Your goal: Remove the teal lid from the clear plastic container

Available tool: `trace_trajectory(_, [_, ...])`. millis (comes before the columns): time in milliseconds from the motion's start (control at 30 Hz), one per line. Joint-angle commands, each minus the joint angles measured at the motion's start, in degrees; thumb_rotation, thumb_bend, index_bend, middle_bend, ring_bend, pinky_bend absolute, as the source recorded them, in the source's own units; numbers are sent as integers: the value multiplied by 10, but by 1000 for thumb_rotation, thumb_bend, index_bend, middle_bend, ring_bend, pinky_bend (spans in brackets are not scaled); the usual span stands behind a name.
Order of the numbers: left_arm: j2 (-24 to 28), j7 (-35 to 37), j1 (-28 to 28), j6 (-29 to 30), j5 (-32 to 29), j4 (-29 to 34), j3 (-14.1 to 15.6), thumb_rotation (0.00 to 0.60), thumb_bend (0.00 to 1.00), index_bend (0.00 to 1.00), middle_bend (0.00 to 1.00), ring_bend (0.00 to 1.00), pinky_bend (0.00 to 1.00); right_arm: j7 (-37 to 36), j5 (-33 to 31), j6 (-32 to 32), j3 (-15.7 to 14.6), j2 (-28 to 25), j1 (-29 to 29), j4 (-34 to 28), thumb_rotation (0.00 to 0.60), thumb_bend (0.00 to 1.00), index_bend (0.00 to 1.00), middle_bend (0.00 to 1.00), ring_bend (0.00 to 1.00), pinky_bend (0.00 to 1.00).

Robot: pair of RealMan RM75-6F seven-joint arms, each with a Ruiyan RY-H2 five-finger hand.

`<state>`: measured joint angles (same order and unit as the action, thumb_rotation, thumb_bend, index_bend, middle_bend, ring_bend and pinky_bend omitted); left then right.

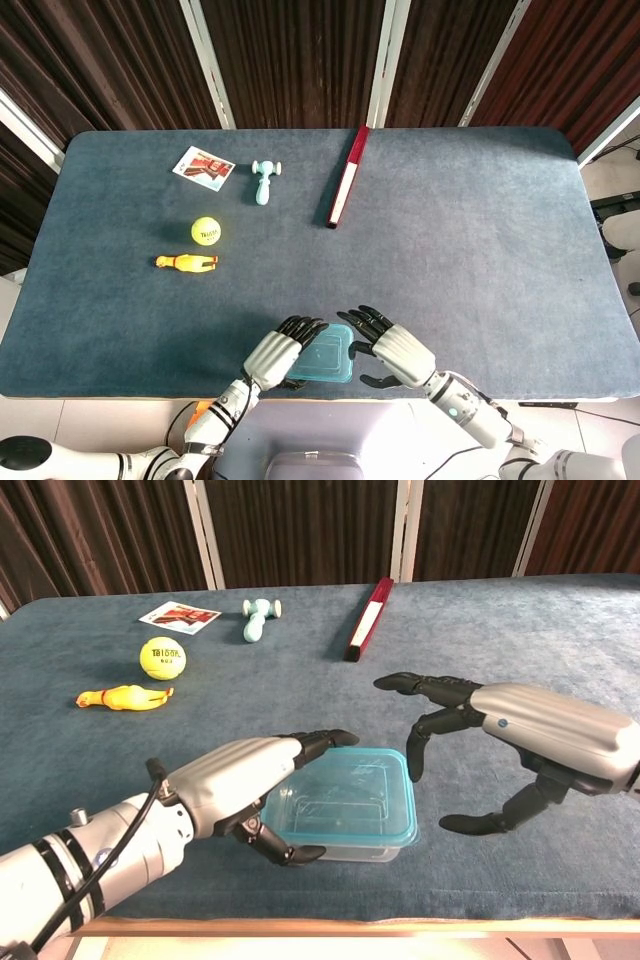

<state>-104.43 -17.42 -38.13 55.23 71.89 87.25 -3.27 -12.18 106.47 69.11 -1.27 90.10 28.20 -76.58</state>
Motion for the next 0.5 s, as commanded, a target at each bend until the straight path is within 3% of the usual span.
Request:
trace_trajectory(33, [-3,1,0,-1,-1,-1,-1,600,327,0,658,618,700,-33,-14,-12,-9,10,12,8,600,362,593,70,0,0])
trace_trajectory(500, [-12,0,-3,-2,1,-8,-7,600,328,0,664,617,700,-44,-29,-40,-26,21,36,11,600,363,579,69,0,0])
